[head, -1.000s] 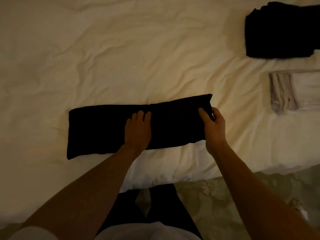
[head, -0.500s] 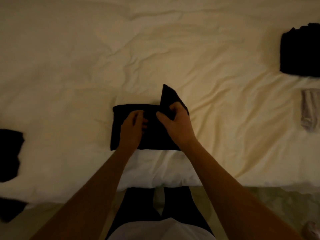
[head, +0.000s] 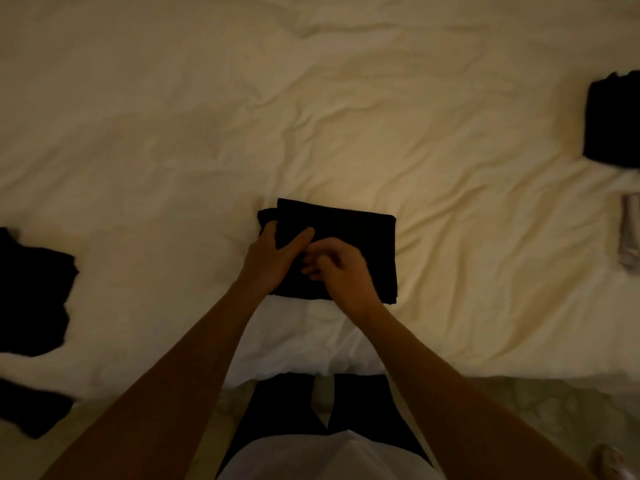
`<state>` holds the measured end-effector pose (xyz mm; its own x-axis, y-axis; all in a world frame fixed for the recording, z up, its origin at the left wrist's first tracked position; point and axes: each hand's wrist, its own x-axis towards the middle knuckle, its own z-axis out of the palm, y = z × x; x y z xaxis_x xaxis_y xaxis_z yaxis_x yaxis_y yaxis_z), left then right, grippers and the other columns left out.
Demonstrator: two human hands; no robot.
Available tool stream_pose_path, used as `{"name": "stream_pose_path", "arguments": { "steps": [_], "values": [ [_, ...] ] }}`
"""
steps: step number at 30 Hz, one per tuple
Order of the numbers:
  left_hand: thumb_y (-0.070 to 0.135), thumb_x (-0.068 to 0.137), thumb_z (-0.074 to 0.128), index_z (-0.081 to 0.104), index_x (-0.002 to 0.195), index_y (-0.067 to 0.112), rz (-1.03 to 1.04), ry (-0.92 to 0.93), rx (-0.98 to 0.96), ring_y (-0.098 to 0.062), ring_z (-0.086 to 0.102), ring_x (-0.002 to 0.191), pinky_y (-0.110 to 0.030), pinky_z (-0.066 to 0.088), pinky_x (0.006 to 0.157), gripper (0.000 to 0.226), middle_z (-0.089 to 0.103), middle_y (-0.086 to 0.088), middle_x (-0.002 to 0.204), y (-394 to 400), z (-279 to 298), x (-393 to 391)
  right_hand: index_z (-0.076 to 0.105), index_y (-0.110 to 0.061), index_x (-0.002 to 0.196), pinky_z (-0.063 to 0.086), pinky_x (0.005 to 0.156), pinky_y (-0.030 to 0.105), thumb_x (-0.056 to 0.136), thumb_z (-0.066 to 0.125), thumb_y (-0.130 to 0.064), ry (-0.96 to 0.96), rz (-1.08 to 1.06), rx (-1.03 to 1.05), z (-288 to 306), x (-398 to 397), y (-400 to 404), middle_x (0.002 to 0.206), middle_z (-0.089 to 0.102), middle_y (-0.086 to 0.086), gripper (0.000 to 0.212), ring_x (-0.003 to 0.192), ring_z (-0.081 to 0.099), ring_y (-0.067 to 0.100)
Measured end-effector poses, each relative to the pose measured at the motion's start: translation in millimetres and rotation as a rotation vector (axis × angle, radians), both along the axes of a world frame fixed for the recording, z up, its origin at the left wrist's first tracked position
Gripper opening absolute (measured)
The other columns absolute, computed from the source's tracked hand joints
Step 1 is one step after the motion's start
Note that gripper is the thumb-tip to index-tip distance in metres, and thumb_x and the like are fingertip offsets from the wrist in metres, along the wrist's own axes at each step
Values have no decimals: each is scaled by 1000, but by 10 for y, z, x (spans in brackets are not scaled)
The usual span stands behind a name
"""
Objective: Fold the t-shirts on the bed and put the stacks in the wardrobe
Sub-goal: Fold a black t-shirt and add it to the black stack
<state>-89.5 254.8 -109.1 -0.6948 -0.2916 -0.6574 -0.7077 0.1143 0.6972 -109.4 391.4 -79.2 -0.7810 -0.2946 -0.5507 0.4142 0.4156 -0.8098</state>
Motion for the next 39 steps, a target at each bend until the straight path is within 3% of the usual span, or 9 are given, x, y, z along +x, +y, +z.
{"name": "stream_pose_path", "arguments": {
  "steps": [4, 8, 11, 17, 22, 26, 29, 31, 39],
  "values": [
    [36, 96, 61, 35, 149, 18, -59, 59, -97, -24, 52, 125, -26, 39, 94, 62, 53, -6, 139, 84, -56, -66, 64, -10, 104, 55, 72, 34, 93, 51, -3, 317, -221, 315, -96, -137, 544, 92, 66, 4, 18, 76, 64, 15],
    [29, 102, 51, 36, 150, 20, -6, 100, -136, -20, 52, 124, -20, 35, 89, 51, 53, -3, 140, 25, -34, -28, 51, -10, 132, 52, 85, 38, 97, 58, -27, 334, -85, 596, -291, -228, 819, 126, 53, 12, 40, 108, 58, 25],
    [29, 104, 47, 31, 153, 21, -12, 71, -162, -22, 52, 127, -22, 36, 94, 52, 52, -3, 142, -29, -72, 84, 38, -10, 143, 51, 95, 44, 95, 59, -40, 126, -50, 516, -395, -265, 801, 136, 49, 13, 60, 118, 56, 28],
    [25, 103, 46, 42, 139, 8, 14, 73, -372, -37, 62, 103, -52, 51, 90, 41, 64, -18, 117, -77, -357, 168, 43, -11, 130, 56, 89, 38, 91, 64, -44, -168, -278, 265, -508, -311, 723, 120, 59, 5, 55, 103, 62, 21],
    [27, 92, 64, 53, 125, -4, 78, -7, -474, -40, 53, 111, -47, 45, 94, 46, 56, -24, 118, -132, -472, 201, 51, -11, 113, 57, 87, 43, 93, 63, -42, -221, -313, 223, -584, -331, 735, 110, 62, 8, 39, 98, 65, 23],
    [48, 86, 71, 48, 137, 16, 182, -97, -119, -21, 59, 108, -39, 50, 95, 65, 58, 0, 124, -172, -311, 91, 49, -11, 113, 56, 90, 46, 96, 61, -32, -240, -317, 214, -562, -379, 736, 110, 62, 10, 30, 100, 64, 26],
    [42, 82, 76, 67, 114, 17, 245, -176, 289, -23, 72, 93, -33, 58, 81, 41, 73, -5, 110, -232, -189, 11, 49, -12, 114, 56, 90, 46, 97, 59, -27, -230, -331, 187, -502, -397, 764, 111, 62, 10, 25, 99, 64, 26],
    [39, 82, 76, 69, 113, 11, 247, -192, 433, -25, 74, 91, -31, 59, 74, 42, 75, -10, 103, -248, -88, -11, 50, -11, 114, 57, 87, 41, 98, 58, -26, -198, -335, 165, -398, -405, 795, 110, 63, 9, 24, 97, 65, 24],
    [41, 89, 70, 67, 119, 26, 69, 77, 389, -19, 72, 99, -36, 56, 89, 34, 74, 2, 109, 113, 534, -358, 56, -7, 110, 60, 79, 40, 97, 60, -24, -48, -466, 84, 441, -586, 1221, 105, 67, 11, 22, 93, 69, 25]
  ]
}}
